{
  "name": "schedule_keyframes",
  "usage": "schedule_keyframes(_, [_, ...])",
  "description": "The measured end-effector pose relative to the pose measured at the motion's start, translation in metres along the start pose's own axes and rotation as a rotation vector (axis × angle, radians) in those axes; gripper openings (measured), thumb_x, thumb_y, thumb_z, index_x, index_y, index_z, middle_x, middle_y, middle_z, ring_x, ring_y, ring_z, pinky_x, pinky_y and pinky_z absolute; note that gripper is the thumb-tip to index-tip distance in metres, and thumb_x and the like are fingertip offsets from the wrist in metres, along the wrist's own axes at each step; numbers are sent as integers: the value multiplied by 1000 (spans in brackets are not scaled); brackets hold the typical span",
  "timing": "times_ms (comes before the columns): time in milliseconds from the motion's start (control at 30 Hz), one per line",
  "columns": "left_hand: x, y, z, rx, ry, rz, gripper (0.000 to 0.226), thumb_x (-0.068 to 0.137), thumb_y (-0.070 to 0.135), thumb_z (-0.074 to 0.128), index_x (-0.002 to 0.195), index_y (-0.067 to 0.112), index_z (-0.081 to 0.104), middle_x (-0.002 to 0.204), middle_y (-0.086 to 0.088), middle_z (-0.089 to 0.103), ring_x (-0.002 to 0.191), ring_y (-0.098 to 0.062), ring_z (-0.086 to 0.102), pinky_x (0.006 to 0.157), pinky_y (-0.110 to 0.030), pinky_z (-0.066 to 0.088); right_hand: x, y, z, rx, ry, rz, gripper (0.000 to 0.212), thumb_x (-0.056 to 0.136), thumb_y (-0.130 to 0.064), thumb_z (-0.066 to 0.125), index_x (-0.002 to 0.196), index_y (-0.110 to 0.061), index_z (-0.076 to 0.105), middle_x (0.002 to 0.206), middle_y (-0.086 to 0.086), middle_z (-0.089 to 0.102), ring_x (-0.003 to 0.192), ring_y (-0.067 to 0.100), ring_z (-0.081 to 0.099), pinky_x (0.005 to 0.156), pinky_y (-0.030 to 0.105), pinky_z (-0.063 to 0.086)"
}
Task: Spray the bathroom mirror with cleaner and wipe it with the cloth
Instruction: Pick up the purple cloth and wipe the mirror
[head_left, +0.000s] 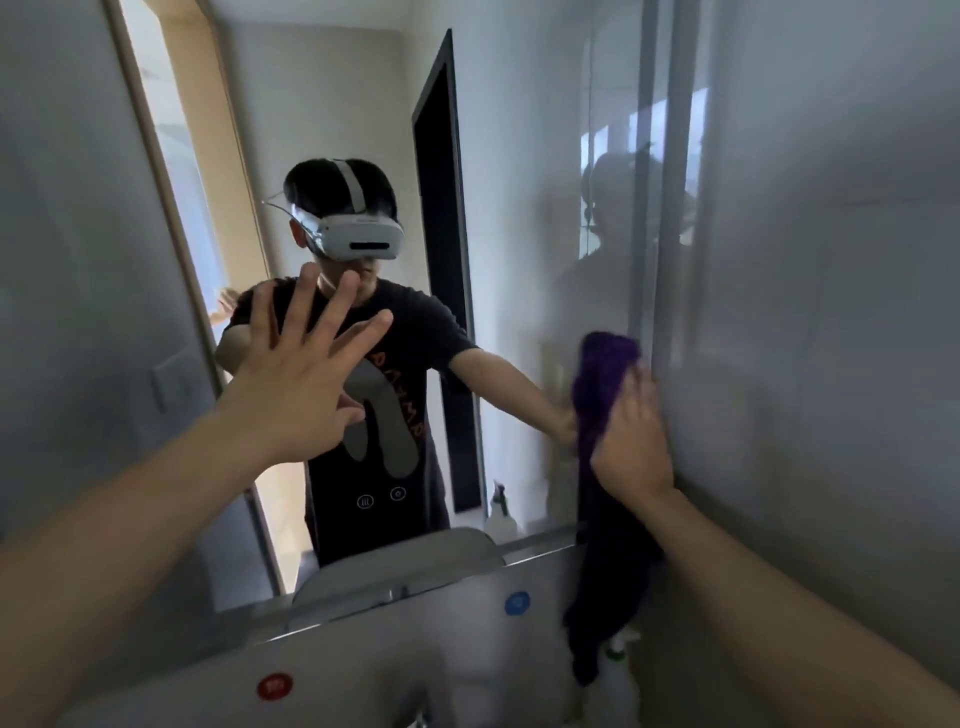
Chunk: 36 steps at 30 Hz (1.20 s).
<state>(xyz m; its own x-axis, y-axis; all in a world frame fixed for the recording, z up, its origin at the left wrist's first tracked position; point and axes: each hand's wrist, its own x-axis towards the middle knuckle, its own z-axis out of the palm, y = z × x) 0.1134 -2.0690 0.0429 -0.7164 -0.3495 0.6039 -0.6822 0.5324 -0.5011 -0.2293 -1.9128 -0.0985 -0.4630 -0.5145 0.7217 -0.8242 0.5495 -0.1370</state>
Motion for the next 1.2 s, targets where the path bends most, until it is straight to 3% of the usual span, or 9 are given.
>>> schedule_keyframes(267, [3,6,-15,7,-110,-37,114,87,67,60,150,38,-31,160,-7,-43,145,-41,-41,117,-67,-17,-24,-41,-10,350,-169,388,107,84,-9,71,159,5,-3,170,23,1,158,37,-3,125,37,-4])
schedule_keyframes(367, [3,9,-28,12,-174,-44,115,85,66,63,157,37,-23,161,-8,-40,147,-42,-36,117,-68,-12,-37,-45,-42,663,-158,437,91,78,12,63,157,-6,23,160,14,30,144,35,37,116,32,32])
schedule_keyframes(467, [5,22,-49,-116,-243,-77,112,80,62,70,160,33,-2,167,-7,-27,152,-38,-25,119,-69,-5,-40,-43,-85,789,-112,375,33,82,2,61,106,-21,55,108,2,61,98,25,64,77,30,53])
schedule_keyframes(567, [-8,61,-63,-428,-344,-71,96,80,54,74,157,28,23,169,-4,8,156,-30,5,121,-64,14,-43,-52,-125,913,-133,265,29,84,-4,60,82,-32,57,87,-7,65,81,9,65,65,23,48])
schedule_keyframes(633, [-32,100,-68,-900,-518,-125,92,82,47,78,156,24,29,160,-1,32,144,-19,32,114,-43,35,-49,-62,-147,1032,-161,226,36,78,4,58,82,-32,61,82,-7,67,71,-1,65,60,16,50])
schedule_keyframes(733, [-76,164,-74,-1420,-642,-203,83,81,33,85,149,19,40,132,11,52,113,1,53,89,-16,45,-61,-71,-169,1161,-232,224,37,73,6,54,94,-22,67,86,5,72,74,12,70,65,30,57])
schedule_keyframes(833, [-107,206,-71,-1544,-517,-337,51,84,8,82,129,5,59,105,-12,73,88,-19,70,81,-31,58,-80,-63,-175,1159,-272,164,43,72,9,52,105,-15,67,96,17,72,76,19,69,67,41,58])
schedule_keyframes(933, [-132,223,-64,-1510,-559,-383,10,93,-2,68,102,2,70,76,-12,69,59,-16,61,61,-31,54,-109,-42,-163,1036,-344,168,41,77,15,56,102,-15,67,95,13,72,76,14,68,66,37,59])
schedule_keyframes(1200, [-186,289,-35,-1328,-690,-360,33,94,-4,57,84,26,67,76,13,64,74,-10,61,62,-20,45,-220,15,-81,792,-590,382,19,78,5,63,94,-5,67,89,11,72,74,19,64,48,14,44])
